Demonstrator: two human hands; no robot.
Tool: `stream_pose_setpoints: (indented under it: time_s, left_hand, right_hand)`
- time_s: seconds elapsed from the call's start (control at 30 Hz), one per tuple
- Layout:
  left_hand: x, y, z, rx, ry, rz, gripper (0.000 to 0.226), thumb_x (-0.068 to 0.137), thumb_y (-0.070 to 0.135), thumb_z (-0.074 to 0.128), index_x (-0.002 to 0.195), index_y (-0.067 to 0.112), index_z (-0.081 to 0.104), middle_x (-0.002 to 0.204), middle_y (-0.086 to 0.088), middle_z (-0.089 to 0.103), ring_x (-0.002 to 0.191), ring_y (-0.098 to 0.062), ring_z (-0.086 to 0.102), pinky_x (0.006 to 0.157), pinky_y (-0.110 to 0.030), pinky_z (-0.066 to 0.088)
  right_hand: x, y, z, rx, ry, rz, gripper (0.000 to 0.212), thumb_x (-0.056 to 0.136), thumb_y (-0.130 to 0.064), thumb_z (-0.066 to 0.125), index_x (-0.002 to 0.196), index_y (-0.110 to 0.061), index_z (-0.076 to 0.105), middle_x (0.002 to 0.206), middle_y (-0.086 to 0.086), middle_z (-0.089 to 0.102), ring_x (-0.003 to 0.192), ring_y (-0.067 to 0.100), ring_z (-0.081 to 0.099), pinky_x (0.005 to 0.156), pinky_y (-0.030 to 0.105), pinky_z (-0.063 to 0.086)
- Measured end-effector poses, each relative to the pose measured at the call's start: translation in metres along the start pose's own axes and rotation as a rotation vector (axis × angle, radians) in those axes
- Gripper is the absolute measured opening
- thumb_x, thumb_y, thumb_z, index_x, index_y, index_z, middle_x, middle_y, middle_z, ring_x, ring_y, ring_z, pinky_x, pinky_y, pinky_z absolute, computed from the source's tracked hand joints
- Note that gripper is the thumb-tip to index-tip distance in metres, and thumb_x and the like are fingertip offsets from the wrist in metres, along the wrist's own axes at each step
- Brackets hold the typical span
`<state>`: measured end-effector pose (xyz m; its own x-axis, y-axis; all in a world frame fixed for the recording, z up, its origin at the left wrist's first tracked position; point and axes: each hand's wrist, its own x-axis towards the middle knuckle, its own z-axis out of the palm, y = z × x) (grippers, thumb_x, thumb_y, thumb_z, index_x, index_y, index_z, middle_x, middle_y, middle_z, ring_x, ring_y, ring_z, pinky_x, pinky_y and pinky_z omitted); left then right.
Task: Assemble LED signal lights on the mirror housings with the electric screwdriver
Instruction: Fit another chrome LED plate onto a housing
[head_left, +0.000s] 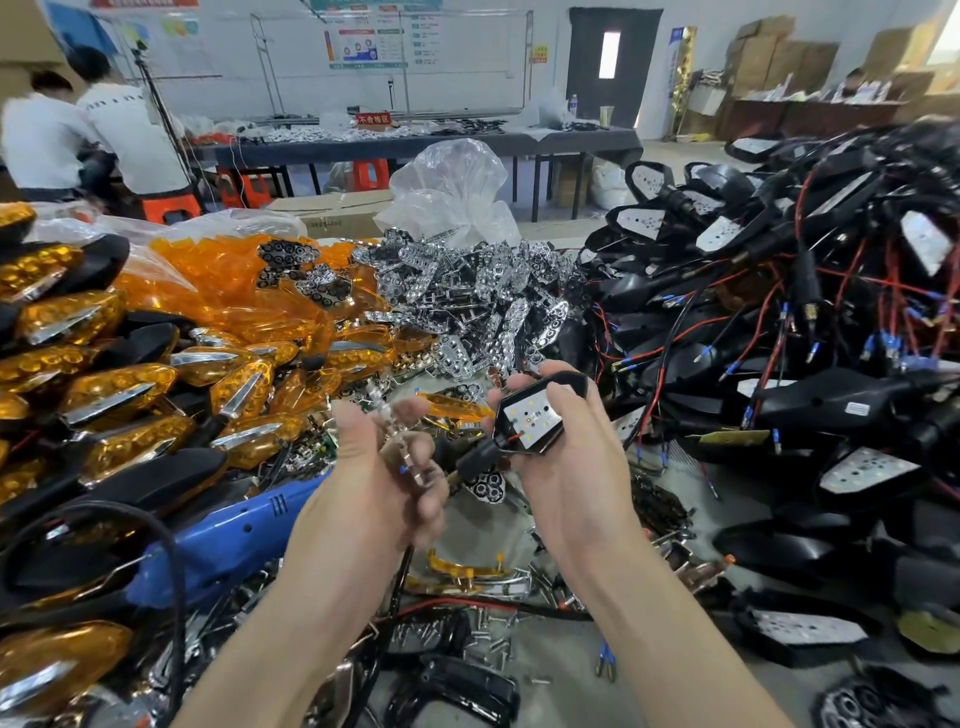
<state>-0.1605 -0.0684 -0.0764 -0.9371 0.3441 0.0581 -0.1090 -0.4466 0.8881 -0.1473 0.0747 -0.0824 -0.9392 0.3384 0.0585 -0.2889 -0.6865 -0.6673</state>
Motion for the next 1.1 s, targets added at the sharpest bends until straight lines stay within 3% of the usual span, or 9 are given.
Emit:
stream_pose_setpoints:
  time_s: [0.13, 0.23, 0.3, 0.4, 0.57, 0.67, 0.77, 0.9, 1.1]
  left_hand:
    - [-0.011, 0.003, -0.005, 0.225, -0.124, 0.110, 0.023, 0.079, 0.044, 0.065, 0.097, 0.031, 0.069, 0.076, 0.002, 0.061, 0.064, -0.014, 0.059, 0.055, -0.022, 0.050]
    - [-0.017, 0.002, -0.011, 0.531, -0.151, 0.218, 0.014, 0.090, 0.025, 0.067, 0.098, 0.036, 0.069, 0.093, 0.007, 0.070, 0.088, -0.017, 0.069, 0.076, -0.029, 0.055]
    - [-0.017, 0.002, -0.011, 0.746, -0.144, 0.297, 0.039, 0.089, -0.001, 0.066, 0.088, 0.037, 0.070, 0.098, 0.010, 0.073, 0.097, -0.009, 0.069, 0.086, -0.027, 0.054]
    - [-0.017, 0.004, -0.012, 0.872, -0.168, 0.438, 0.075, 0.062, -0.036, 0.047, 0.084, 0.032, 0.070, 0.103, 0.015, 0.071, 0.107, -0.004, 0.064, 0.094, -0.014, 0.046]
    - [-0.015, 0.002, -0.015, 0.980, -0.176, 0.514, 0.062, 0.076, -0.023, 0.051, 0.094, 0.035, 0.067, 0.114, 0.013, 0.057, 0.118, -0.016, 0.057, 0.093, -0.020, 0.047]
    - [-0.015, 0.002, -0.014, 1.010, -0.151, 0.543, 0.054, 0.079, -0.012, 0.052, 0.095, 0.038, 0.065, 0.112, 0.016, 0.059, 0.116, -0.009, 0.057, 0.090, -0.009, 0.042]
    - [-0.015, 0.005, -0.015, 1.029, -0.157, 0.539, 0.047, 0.082, -0.004, 0.052, 0.096, 0.038, 0.065, 0.110, 0.017, 0.060, 0.112, -0.005, 0.058, 0.087, -0.005, 0.039]
    - [-0.016, 0.006, -0.021, 1.052, -0.203, 0.499, 0.056, 0.087, -0.016, 0.058, 0.096, 0.039, 0.066, 0.108, 0.017, 0.061, 0.107, -0.006, 0.059, 0.084, -0.006, 0.040]
    - [-0.017, 0.009, -0.021, 1.087, -0.202, 0.447, 0.041, 0.093, -0.002, 0.061, 0.097, 0.039, 0.063, 0.096, 0.016, 0.062, 0.093, -0.009, 0.061, 0.076, -0.012, 0.045]
  right_hand:
    - [-0.002, 0.000, 0.001, -0.052, -0.001, -0.010, 0.023, 0.107, -0.006, 0.038, 0.104, -0.015, 0.059, 0.089, 0.007, 0.069, 0.088, 0.025, 0.066, 0.084, 0.044, 0.044]
    - [-0.003, 0.001, 0.003, -0.105, -0.050, -0.050, 0.022, 0.106, -0.008, 0.042, 0.102, -0.018, 0.061, 0.093, 0.006, 0.070, 0.088, 0.023, 0.067, 0.086, 0.045, 0.045]
    - [-0.004, 0.002, 0.005, -0.156, -0.103, -0.092, 0.016, 0.098, -0.015, 0.047, 0.100, -0.021, 0.062, 0.095, 0.005, 0.071, 0.092, 0.023, 0.067, 0.085, 0.044, 0.047]
    - [-0.005, 0.003, 0.004, -0.258, -0.141, -0.156, 0.019, 0.093, -0.020, 0.048, 0.098, -0.027, 0.065, 0.098, 0.004, 0.071, 0.100, 0.024, 0.065, 0.095, 0.051, 0.048]
    - [-0.011, 0.002, 0.003, -0.499, -0.216, -0.216, 0.020, 0.097, -0.022, 0.044, 0.101, -0.029, 0.062, 0.105, 0.009, 0.067, 0.111, 0.031, 0.061, 0.107, 0.063, 0.044]
    - [-0.015, 0.002, 0.005, -0.556, -0.260, -0.228, 0.019, 0.099, -0.019, 0.043, 0.107, -0.023, 0.060, 0.108, 0.013, 0.065, 0.111, 0.031, 0.061, 0.105, 0.062, 0.046]
    - [-0.018, 0.001, 0.005, -0.579, -0.307, -0.234, 0.019, 0.102, -0.016, 0.041, 0.111, -0.018, 0.058, 0.108, 0.015, 0.064, 0.108, 0.025, 0.061, 0.100, 0.051, 0.048]
    - [-0.022, 0.001, 0.004, -0.642, -0.372, -0.261, 0.019, 0.106, -0.003, 0.039, 0.112, -0.009, 0.055, 0.104, 0.011, 0.062, 0.099, 0.009, 0.059, 0.090, 0.017, 0.046]
    - [-0.025, 0.008, 0.005, -0.703, -0.455, -0.247, 0.019, 0.107, -0.005, 0.039, 0.111, -0.012, 0.055, 0.105, 0.008, 0.060, 0.100, 0.010, 0.058, 0.091, 0.015, 0.044]
